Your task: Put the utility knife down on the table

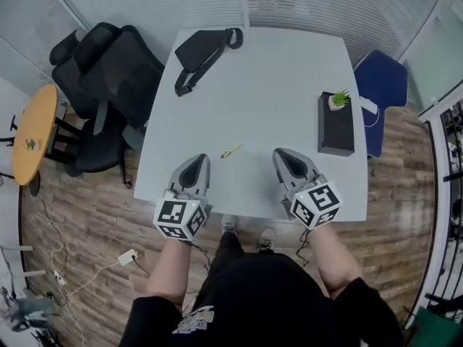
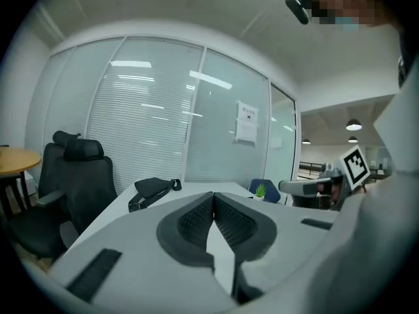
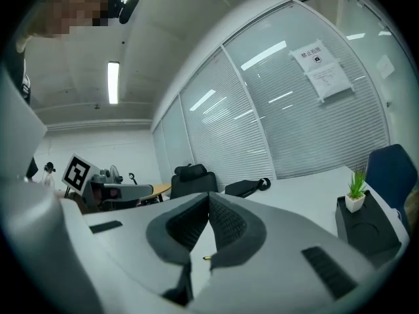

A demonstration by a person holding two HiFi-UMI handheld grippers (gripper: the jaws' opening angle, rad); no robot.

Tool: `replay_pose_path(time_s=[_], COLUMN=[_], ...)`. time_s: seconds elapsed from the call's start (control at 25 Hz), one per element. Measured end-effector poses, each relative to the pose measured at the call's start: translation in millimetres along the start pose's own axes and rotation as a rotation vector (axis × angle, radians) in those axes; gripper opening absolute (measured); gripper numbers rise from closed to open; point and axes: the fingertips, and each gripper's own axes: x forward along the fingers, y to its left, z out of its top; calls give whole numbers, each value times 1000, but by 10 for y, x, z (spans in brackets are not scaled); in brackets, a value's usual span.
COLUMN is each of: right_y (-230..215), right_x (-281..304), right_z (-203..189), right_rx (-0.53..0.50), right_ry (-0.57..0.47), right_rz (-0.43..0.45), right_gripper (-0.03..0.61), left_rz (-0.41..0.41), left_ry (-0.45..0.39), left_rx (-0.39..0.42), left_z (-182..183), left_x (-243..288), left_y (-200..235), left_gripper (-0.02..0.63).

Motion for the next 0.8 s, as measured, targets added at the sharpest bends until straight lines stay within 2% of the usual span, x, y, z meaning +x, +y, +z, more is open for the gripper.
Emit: replay_pose_path(time_s=[0.16, 0.44, 0.6, 0.8], right_y=[137, 503, 761, 1076], right_x=[-73, -69, -69, -74], right_z=[26, -145, -205, -263], right_rx=[-27, -14, -16, -26], right_ry=[4, 35, 35, 29], right_rz=[81, 160, 163, 110], right_gripper=[3, 3, 3, 3], left_rz=[64, 126, 104, 30], left_ry=[-51, -26, -27, -37], left_rx=[0, 25, 28, 14], left_z=[110, -44, -99, -134], left_x=[-394, -846, -1043, -1218], left_y=[-174, -249, -233, -148], left_gripper=[6, 5, 5, 5])
